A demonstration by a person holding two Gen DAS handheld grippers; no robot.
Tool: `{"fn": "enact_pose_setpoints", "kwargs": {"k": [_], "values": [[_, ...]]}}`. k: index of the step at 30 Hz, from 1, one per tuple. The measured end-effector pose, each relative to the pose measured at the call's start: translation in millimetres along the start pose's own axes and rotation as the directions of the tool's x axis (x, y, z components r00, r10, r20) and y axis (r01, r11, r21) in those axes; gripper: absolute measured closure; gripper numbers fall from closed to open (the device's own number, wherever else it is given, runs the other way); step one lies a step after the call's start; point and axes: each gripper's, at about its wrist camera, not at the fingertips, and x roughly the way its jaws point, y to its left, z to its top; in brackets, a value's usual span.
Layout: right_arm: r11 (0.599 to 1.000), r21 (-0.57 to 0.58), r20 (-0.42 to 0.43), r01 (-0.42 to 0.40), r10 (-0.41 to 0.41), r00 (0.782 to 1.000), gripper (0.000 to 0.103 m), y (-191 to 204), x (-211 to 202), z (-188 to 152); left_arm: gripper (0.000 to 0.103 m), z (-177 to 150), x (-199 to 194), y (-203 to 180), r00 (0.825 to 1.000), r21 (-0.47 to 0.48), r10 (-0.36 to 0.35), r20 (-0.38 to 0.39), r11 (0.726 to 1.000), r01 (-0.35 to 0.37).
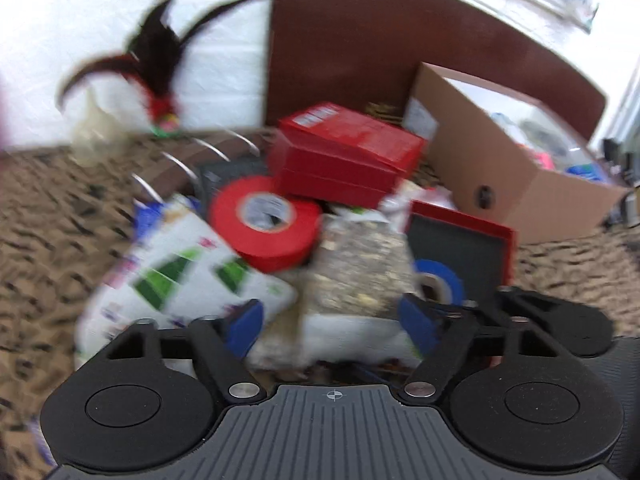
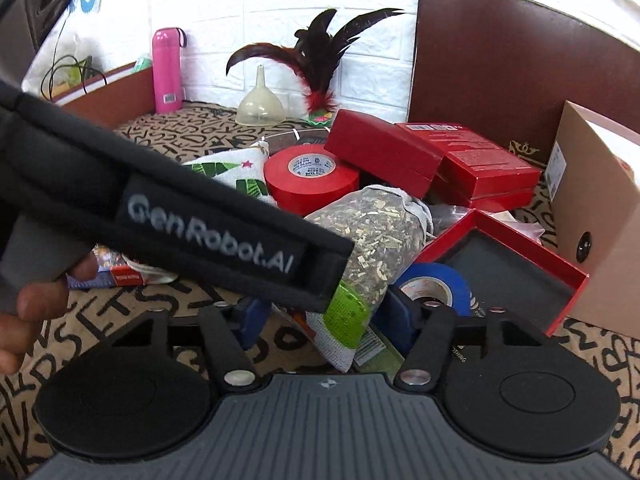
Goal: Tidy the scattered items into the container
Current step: 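Grasp the herb-filled mesh sachet with the left gripper, then lift the sachet and carry it toward the cardboard box with the left gripper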
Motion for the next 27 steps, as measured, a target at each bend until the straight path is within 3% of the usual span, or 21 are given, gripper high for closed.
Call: {"fn": "enact_pose_setpoints", "kwargs": {"k": [2, 11, 15, 19, 21, 25, 27], "values": [[1.000, 0.011, 0.003, -0.001, 0.001, 1.000, 0.044, 0, -3, 0, 0.044, -2, 0, -1, 1.000, -0.016, -0.021, -0.011, 1.000, 0.021], [1.000, 0.021, -0.003, -0.023, 0.023, 1.000, 0.049, 7, -37, -12, 0.046, -27, -37, -20, 1.000, 0.005, -0.023, -0.009, 1.000, 0.023], [0.999, 0.008, -0.002, -0.037, 0.037, 0.999, 0.050, 15, -63, -23, 0.046, -50, -60, -27, 0.998, 0.009, -0.058, -0.009, 0.998, 0.058], [0.998, -0.021, -0.022, -0.064, 0.063, 0.998, 0.050, 25, -90, -45, 0.022, -70, -66, -27, 0.999, 0.000, -0.040, -0.030, 0.999, 0.040], [0.997, -0.049, -0.058, -0.061, 0.058, 0.997, 0.049, 30, -94, -56, 0.021, -75, -61, -25, 0.999, 0.011, -0.002, -0.055, 1.000, 0.003], [0.998, -0.061, -0.096, -0.028, 0.022, 0.995, 0.046, 32, -89, -64, 0.020, -77, -54, -23, 0.995, 0.002, -0.021, -0.102, 1.000, 0.021], [0.998, -0.056, -0.087, -0.033, 0.028, 0.996, 0.039, 33, -91, -65, 0.016, -77, -52, -24, 0.994, 0.011, -0.024, -0.107, 1.000, 0.025]]}}
